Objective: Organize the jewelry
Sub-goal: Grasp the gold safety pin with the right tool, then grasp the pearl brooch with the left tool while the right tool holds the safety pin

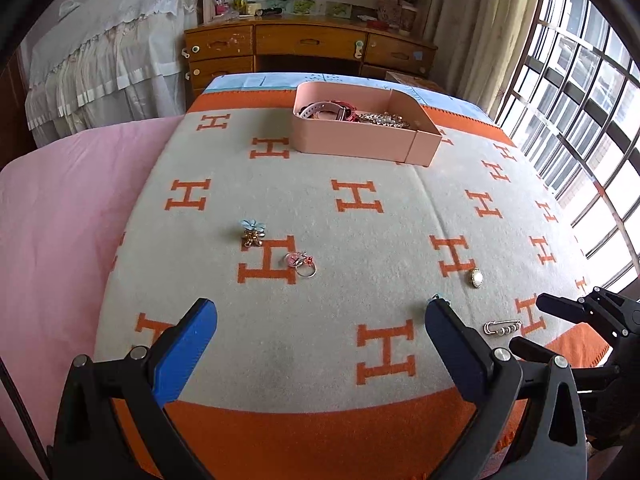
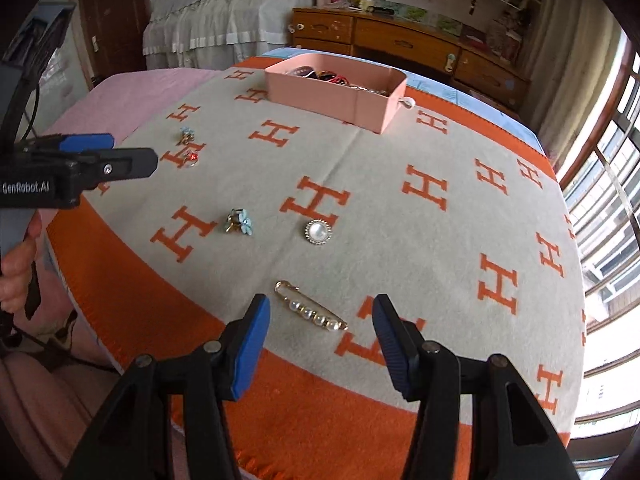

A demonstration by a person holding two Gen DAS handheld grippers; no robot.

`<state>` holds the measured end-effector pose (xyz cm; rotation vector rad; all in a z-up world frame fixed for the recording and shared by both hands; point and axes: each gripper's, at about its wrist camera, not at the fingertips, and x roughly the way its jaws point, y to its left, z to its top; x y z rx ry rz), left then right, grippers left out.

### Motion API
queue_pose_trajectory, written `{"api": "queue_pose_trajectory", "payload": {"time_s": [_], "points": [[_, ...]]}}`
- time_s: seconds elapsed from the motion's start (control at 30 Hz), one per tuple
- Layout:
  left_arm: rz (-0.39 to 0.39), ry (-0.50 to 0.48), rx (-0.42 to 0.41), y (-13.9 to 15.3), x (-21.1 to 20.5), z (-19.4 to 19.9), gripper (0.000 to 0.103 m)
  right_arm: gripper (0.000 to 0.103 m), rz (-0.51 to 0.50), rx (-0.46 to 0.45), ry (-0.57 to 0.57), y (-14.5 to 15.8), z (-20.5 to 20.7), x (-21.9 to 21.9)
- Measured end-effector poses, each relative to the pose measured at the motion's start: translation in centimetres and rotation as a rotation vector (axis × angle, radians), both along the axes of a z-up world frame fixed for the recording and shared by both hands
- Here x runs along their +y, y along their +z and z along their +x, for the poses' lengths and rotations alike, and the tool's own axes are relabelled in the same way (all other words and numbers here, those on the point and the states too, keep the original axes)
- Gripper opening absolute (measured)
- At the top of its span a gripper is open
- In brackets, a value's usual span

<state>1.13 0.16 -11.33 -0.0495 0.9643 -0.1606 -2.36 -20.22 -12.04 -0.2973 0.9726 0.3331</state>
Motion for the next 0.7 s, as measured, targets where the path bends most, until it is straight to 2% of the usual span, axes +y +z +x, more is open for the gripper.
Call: {"api": "queue_pose_trajectory", "payload": {"time_s": [0.17, 0.2, 0.3, 0.37, 0.4, 0.43, 0.57, 0.7], "points": [[-0.004, -0.011, 0.034, -0.8, 0.3, 0.5, 0.102, 0.034, -0.053, 0.039, 0.098, -1.7, 0.7, 0.7], [-0.002, -0.018, 0.033, -0.9, 0.3, 0.5, 0.102, 0.034, -0.064, 0.054, 0.108, -2.1, 1.0, 0.6], [0.016, -0.022, 0.011, -0.6, 0.6, 0.6, 0.102, 0.026, -0.022, 0.072, 0.143, -2.0, 1.4, 0.1], [0.017, -0.019, 0.002, -0.3, 0.9, 0.9, 0.102, 0.016, 0.014, 0.095, 0.151, -1.9, 1.9, -0.3], [0.012, -0.020, 0.001, -0.2, 0.9, 1.0, 0.102, 0.014, 0.031, 0.105, 0.138, -1.9, 2.2, -0.6], [0.008, -0.021, 0.002, 0.0, 0.9, 1.2, 0.102, 0.007, 0.055, 0.118, 0.119, -1.9, 2.6, -0.9], [-0.009, -0.069, 0.013, 0.4, -0.6, 2.1, 0.102, 0.007, 0.200, 0.165, 0.002, -2.0, 4.2, -3.3], [0.023, -0.173, 0.004, 0.6, -4.6, 3.0, 0.102, 0.007, 0.265, 0.136, -0.087, -1.8, 4.2, -5.0]]}}
